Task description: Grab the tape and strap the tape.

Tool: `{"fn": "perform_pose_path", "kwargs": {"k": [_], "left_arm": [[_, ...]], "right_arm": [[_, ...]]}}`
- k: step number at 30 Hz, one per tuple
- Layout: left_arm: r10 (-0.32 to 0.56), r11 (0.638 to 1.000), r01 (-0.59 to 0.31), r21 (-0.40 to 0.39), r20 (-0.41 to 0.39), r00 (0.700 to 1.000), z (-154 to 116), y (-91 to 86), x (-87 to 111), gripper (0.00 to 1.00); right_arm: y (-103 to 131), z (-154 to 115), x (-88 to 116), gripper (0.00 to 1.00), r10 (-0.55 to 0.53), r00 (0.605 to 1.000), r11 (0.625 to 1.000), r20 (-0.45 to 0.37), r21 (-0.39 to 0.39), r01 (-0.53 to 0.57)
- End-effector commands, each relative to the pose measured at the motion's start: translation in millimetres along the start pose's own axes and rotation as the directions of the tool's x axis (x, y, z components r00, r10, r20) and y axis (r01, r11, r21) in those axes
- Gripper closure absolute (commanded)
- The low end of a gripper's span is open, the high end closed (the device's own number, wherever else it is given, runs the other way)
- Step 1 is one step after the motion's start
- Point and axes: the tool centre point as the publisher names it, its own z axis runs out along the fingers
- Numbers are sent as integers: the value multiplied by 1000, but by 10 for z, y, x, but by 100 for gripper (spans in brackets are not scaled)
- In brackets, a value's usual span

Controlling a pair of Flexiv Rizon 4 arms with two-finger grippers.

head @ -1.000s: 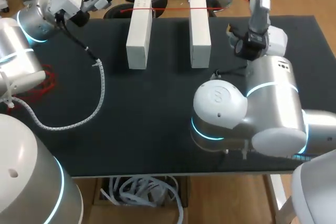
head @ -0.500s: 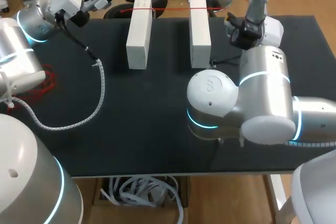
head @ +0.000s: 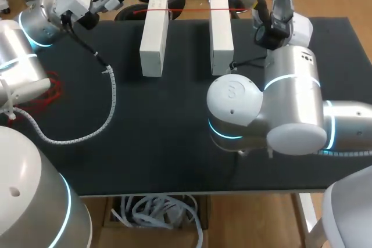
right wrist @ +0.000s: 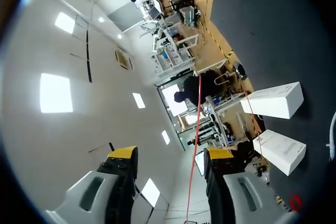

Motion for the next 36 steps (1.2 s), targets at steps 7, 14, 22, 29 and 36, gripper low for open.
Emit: {"fn": "perform_pose_path", "kwargs": {"k": [7, 14, 22, 29, 36], "left_arm": [[-1, 1000, 1, 2, -2, 1000, -6, 4, -7, 100], [-1, 1000, 1, 2, -2, 1000, -6, 4, -7, 100], [-1, 1000, 1, 2, -2, 1000, -6, 4, -7, 100], [-1, 1000, 1, 2, -2, 1000, -6, 4, -7, 100], [-1, 1000, 1, 2, -2, 1000, -6, 4, -7, 100]], "right_arm": [[-61, -49, 23, 35, 14, 1000, 1000, 24, 17, -15], [-109, -106, 13, 40, 20, 999, 1000, 27, 23, -21], [-124, -145, 44, 51, 18, 1000, 1000, 17, 20, -18], [-123, -172, 64, 53, 16, 1000, 1000, 18, 11, -16], [-110, -183, 62, 54, 12, 1000, 1000, 20, -2, -12]]}}
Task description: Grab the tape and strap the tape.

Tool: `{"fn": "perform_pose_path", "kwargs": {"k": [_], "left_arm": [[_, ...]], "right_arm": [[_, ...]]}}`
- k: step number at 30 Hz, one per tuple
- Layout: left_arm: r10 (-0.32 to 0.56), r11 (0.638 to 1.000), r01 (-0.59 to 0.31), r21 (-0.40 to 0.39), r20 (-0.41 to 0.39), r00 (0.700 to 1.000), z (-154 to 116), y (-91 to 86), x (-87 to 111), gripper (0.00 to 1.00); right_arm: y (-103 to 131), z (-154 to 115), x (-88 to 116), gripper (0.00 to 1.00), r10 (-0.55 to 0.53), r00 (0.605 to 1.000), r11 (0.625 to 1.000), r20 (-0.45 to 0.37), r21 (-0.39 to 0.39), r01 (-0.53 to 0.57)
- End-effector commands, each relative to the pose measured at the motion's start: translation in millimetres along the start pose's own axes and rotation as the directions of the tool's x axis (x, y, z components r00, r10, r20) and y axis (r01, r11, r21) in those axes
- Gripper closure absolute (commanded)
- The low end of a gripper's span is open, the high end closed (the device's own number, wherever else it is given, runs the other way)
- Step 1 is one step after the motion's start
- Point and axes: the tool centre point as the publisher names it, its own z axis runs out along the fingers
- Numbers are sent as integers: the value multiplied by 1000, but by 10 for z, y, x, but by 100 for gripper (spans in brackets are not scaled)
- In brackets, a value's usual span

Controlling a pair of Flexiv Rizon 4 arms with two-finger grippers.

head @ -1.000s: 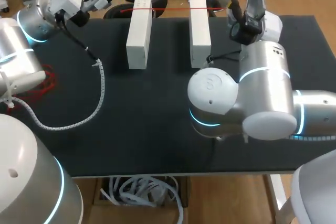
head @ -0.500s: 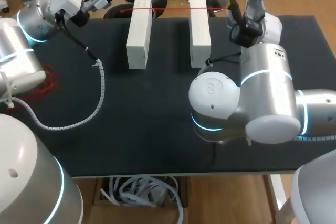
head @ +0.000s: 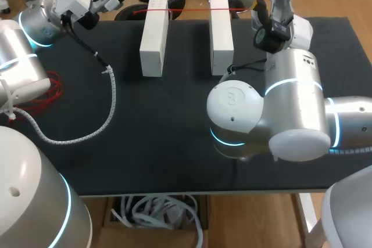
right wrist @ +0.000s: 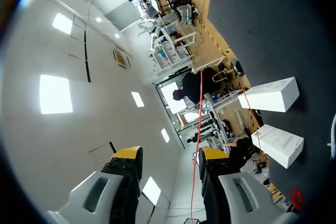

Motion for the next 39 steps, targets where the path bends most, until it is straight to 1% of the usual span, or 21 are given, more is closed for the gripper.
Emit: {"fn": "perform_pose_path", "kwargs": {"k": [1, 18, 19, 24, 25, 26, 31, 33, 36, 39], "left_arm": [[-1, 1000, 1, 2, -2, 1000, -6, 4, -7, 100], [-1, 1000, 1, 2, -2, 1000, -6, 4, -7, 100], [-1, 1000, 1, 2, -2, 1000, -6, 4, -7, 100], [-1, 1000, 1, 2, -2, 1000, -6, 4, -7, 100], [-1, 1000, 1, 2, -2, 1000, -6, 4, -7, 100], [-1, 1000, 1, 2, -2, 1000, -6, 4, -7, 100], [-1, 1000, 1, 2, -2, 1000, -6, 4, -7, 100], [-1, 1000, 1, 2, -2, 1000, -6, 4, -7, 100], [-1, 1000, 1, 2, -2, 1000, -6, 4, -7, 100], [-1, 1000, 1, 2, -2, 1000, -6, 4, -7, 100]], "right_arm": [[-26, -16, 21, 54, -4, 1000, 1000, 5, -16, 4], [26, -31, 12, 59, -8, 1000, 999, 2, -36, 9], [29, -31, 12, 62, -8, 1000, 999, 1, -35, 8], [29, -28, 9, 82, -7, 1000, 1000, 3, -30, 7], [28, -27, 7, 93, -7, 1000, 1000, 3, -28, 7], [27, -25, 6, 100, -8, 1000, 1000, 3, -25, 8], [13, -18, 4, 100, -17, 1000, 1000, 3, -13, 17], [6, -20, 5, 100, -19, 1000, 1000, 16, -13, 20], [6, -26, -1, 100, -61, 997, 998, 40, -14, 62], [6, -26, -1, 100, -61, 997, 998, 40, -14, 62]]}}
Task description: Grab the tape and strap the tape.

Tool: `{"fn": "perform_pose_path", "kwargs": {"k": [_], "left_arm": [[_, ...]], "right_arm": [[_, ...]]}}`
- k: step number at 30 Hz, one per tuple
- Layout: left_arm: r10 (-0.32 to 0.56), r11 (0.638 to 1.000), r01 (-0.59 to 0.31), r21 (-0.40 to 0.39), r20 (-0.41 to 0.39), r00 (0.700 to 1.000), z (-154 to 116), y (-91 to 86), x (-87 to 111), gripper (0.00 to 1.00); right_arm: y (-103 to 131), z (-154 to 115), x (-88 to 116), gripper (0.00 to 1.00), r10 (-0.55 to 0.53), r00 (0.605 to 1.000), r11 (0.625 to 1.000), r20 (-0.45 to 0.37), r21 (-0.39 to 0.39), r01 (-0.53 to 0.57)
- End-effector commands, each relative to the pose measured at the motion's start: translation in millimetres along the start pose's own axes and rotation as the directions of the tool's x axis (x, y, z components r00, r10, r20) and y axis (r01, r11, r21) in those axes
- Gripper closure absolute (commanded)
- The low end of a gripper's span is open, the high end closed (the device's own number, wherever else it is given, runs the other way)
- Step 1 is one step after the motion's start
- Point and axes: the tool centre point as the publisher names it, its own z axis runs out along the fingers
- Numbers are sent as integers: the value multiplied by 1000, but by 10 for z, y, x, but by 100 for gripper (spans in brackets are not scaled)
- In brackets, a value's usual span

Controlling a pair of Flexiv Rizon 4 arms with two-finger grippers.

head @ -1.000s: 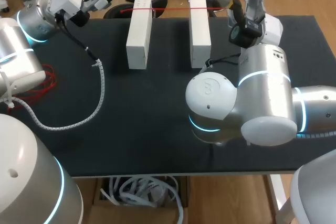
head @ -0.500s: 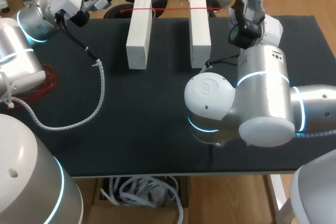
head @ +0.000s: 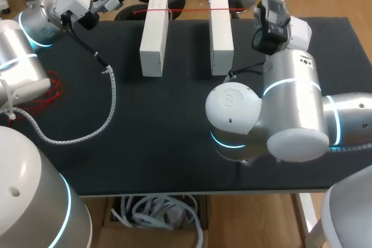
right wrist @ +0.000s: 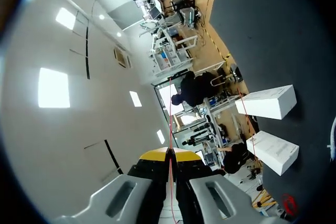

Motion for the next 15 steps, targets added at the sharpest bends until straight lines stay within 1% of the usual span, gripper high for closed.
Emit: {"fn": "perform_pose_path", "kwargs": {"k": [1, 9, 10, 11, 12, 13, 14, 15], "left_arm": [[-1, 1000, 1, 2, -2, 1000, -7, 4, -7, 100], [-1, 1000, 1, 2, -2, 1000, -7, 4, -7, 100], [-32, 993, 30, -119, -18, 999, 5, 3, -20, 100], [-89, 959, 76, -273, -33, 995, 20, 17, -33, 100], [-143, 879, 116, -462, -23, 989, 35, 32, -45, 100], [-213, 763, 150, -629, -25, 977, 71, 57, -56, 100], [-257, 636, 153, -756, -21, 966, 88, 67, -59, 100], [-242, 568, 141, -811, -1, 970, 83, 55, -70, 100]], "right_arm": [[0, -10, 77, 100, -3, 1000, 1000, 18, -2, 3], [0, -10, 77, 100, -3, 1000, 1000, 18, -2, 3], [0, -10, 77, 100, -3, 1000, 1000, 18, -2, 3], [0, -10, 77, 100, -3, 1000, 1000, 18, -2, 3], [0, -10, 77, 100, -3, 1000, 1000, 18, -2, 3], [0, -10, 77, 100, -3, 1000, 1000, 18, -2, 3], [0, -10, 77, 100, -3, 1000, 1000, 18, -2, 3], [0, -10, 77, 100, -3, 1000, 1000, 18, -2, 3]]}}
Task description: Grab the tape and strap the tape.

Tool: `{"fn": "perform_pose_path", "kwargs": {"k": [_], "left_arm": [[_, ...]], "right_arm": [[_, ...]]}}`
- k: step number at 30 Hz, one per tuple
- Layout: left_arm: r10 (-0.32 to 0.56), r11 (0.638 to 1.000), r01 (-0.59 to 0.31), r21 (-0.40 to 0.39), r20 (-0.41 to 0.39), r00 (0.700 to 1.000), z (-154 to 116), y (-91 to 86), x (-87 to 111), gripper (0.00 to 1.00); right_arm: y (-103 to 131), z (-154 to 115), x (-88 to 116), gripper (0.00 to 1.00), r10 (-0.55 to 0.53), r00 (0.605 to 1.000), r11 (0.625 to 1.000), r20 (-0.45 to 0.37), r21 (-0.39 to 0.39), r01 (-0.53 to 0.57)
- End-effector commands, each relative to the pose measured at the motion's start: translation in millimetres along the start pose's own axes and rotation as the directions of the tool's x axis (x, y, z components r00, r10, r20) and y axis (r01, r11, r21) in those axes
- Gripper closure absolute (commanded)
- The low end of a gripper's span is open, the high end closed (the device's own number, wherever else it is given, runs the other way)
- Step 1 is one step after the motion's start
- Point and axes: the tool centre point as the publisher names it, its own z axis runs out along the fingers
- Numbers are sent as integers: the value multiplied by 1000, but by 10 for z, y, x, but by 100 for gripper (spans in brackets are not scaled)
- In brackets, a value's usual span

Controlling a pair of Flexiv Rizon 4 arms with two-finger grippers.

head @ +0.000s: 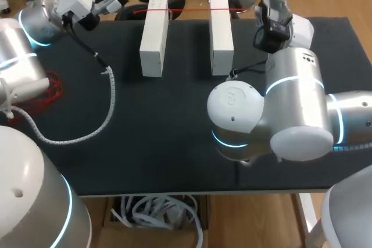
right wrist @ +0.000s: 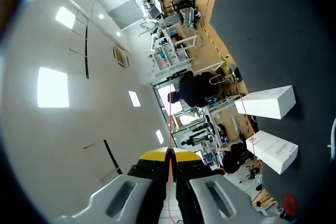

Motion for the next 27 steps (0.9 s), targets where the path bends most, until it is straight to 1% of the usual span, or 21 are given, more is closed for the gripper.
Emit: {"fn": "perform_pose_path", "kwargs": {"k": [1, 2, 3, 4, 5, 26, 27], "left_arm": [[-219, 566, 120, -815, -9, 976, 76, -136, -80, 100], [-224, 482, 104, -870, -7, 975, 98, -147, -84, 100], [-208, 415, 92, -905, 4, 978, 111, -159, -84, 100], [-209, 339, 82, -937, 10, 978, 114, -159, -80, 100], [-210, 238, 69, -969, 18, 978, 128, -151, -72, 100], [-210, 238, 69, -969, 18, 978, 128, -151, -72, 100], [-191, 220, 53, -974, 10, 981, 140, -156, -81, 100]], "right_arm": [[0, 0, 37, 100, -3, 1000, 1000, 8, -2, 3], [0, 0, 37, 100, -3, 1000, 1000, 8, -2, 3], [0, 0, 37, 100, -3, 1000, 1000, 8, -2, 3], [0, 0, 37, 100, -3, 1000, 1000, 8, -2, 3], [0, 0, 37, 100, -3, 1000, 1000, 8, -2, 3], [0, 0, 37, 100, -3, 1000, 1000, 8, -2, 3], [0, 0, 37, 100, -3, 1000, 1000, 8, -2, 3]]}}
